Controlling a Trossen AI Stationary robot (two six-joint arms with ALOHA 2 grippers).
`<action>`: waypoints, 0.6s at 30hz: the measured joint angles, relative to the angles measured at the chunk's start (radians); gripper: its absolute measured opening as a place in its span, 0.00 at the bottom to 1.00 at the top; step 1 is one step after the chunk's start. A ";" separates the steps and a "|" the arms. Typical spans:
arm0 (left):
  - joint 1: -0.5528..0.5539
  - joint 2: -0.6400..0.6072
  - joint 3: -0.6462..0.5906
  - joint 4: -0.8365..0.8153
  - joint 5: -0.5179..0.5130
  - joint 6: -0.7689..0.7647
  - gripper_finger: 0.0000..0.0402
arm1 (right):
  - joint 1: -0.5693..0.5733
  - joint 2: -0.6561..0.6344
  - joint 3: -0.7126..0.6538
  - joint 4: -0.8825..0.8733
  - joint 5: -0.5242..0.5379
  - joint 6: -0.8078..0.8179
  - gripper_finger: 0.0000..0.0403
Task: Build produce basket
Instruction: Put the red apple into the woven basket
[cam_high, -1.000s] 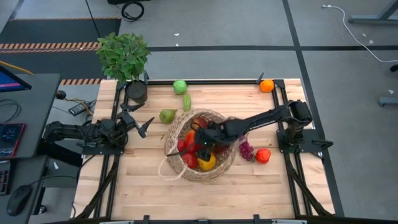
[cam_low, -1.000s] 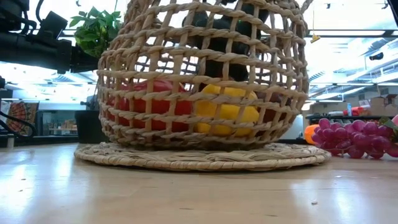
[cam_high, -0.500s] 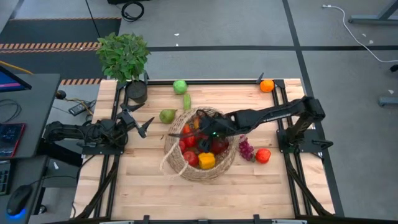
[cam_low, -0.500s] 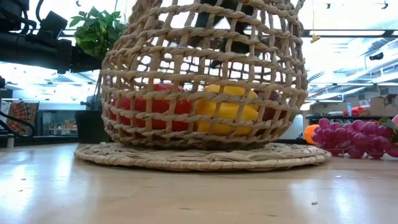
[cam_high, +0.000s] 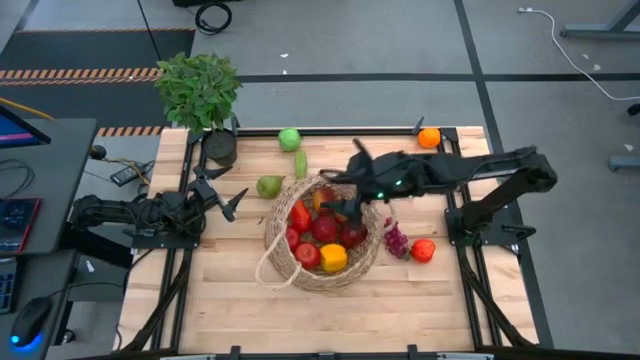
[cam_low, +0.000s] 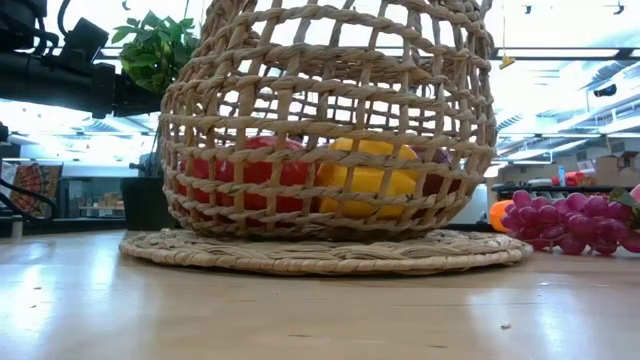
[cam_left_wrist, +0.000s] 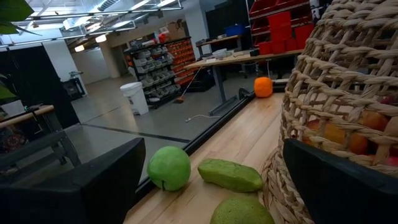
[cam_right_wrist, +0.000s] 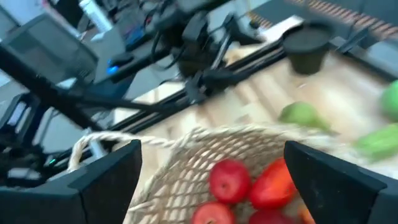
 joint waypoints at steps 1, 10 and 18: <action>0.000 0.000 0.000 0.000 0.000 0.000 0.97 | -0.006 -0.017 0.000 -0.012 0.024 -0.005 0.98; 0.000 0.000 0.000 0.000 0.000 0.000 0.97 | -0.120 -0.171 0.000 -0.158 0.120 -0.054 0.96; 0.000 0.000 0.000 0.000 0.000 0.000 0.97 | -0.228 -0.247 0.000 -0.552 0.147 0.036 0.96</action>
